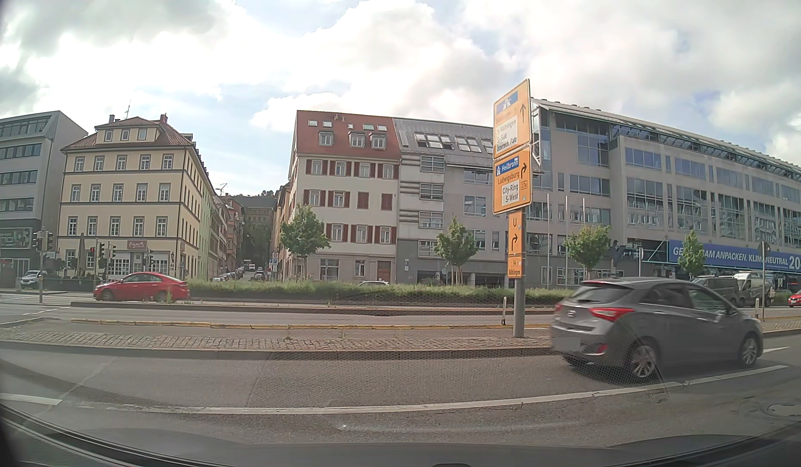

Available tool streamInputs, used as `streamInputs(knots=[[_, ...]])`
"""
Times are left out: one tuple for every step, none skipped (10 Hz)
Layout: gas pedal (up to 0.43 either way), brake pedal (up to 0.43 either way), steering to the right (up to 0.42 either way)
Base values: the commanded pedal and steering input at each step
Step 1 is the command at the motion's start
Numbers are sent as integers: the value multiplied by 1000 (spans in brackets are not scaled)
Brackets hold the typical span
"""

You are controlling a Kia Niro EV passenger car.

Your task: Follow the waypoints while adhering to traffic rules and regulations

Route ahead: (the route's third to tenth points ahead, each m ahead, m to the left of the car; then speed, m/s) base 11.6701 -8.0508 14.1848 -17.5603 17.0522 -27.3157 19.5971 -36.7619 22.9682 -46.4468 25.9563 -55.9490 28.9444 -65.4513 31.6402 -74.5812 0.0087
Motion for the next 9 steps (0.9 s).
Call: streamInputs(knots=[[0,238,201],[0,238,201],[0,238,201],[0,238,201],[0,238,201],[0,238,201],[0,238,201],[0,238,201],[0,238,201]])
